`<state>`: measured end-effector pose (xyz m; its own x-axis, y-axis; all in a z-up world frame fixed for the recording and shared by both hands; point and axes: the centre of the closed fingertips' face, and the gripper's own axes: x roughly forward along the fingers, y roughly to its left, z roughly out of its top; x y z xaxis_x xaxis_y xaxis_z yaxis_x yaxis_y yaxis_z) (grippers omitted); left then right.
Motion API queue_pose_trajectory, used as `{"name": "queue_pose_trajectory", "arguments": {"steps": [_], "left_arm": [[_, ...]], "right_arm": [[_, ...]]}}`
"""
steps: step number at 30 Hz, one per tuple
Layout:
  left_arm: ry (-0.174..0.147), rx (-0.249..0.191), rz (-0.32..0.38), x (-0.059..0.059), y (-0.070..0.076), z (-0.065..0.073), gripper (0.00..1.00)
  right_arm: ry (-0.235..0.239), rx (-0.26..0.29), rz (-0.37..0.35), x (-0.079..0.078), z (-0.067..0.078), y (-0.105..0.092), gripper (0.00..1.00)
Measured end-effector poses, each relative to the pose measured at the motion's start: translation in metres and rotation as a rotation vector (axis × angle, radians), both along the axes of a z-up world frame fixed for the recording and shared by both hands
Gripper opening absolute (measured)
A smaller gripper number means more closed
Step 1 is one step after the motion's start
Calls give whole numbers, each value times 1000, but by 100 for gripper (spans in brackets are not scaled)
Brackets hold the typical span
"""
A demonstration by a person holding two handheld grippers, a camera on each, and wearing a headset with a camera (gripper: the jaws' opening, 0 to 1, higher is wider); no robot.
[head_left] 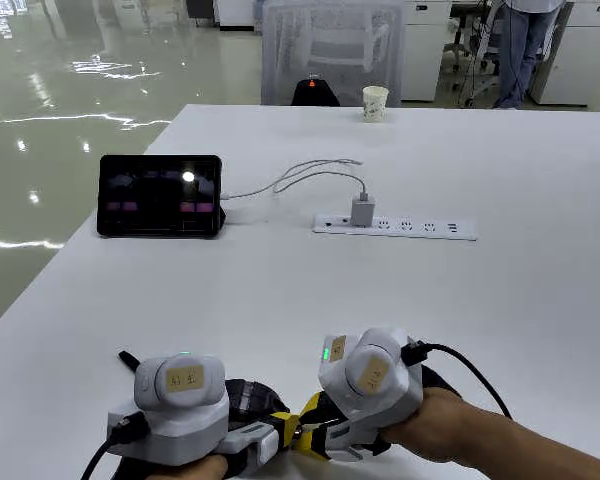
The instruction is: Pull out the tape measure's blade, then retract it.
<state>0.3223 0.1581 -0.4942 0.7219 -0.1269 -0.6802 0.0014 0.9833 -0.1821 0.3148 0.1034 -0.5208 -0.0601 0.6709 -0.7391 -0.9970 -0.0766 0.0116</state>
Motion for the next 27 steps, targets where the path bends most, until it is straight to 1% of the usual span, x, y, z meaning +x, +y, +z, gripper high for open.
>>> {"name": "queue_pose_trajectory", "arguments": {"steps": [3,7,12,15,18,21,22,24,27], "left_arm": [[4,-7,-8,-2,0,2,59],[3,-1,-20,-4,0,3,59],[-8,3,-23,-7,3,8,61],[-19,17,-32,-8,5,10,64],[-21,13,-38,-10,5,11,65],[-23,18,-61,-13,2,12,66],[-29,17,-69,-14,1,13,67],[-30,11,-78,-16,-1,13,67],[-32,19,-107,-20,-3,12,70]], "right_arm": [[9,6,-18,1,1,-4,16],[6,13,-41,0,4,-9,19],[5,23,-71,-1,8,-15,23],[6,25,-96,0,9,-21,26],[10,31,-117,-1,11,-27,29],[10,32,-144,-2,11,-35,31],[14,34,-156,-3,11,-38,32],[18,39,-177,-3,12,-43,33],[25,51,-201,-6,15,-50,35]]}}
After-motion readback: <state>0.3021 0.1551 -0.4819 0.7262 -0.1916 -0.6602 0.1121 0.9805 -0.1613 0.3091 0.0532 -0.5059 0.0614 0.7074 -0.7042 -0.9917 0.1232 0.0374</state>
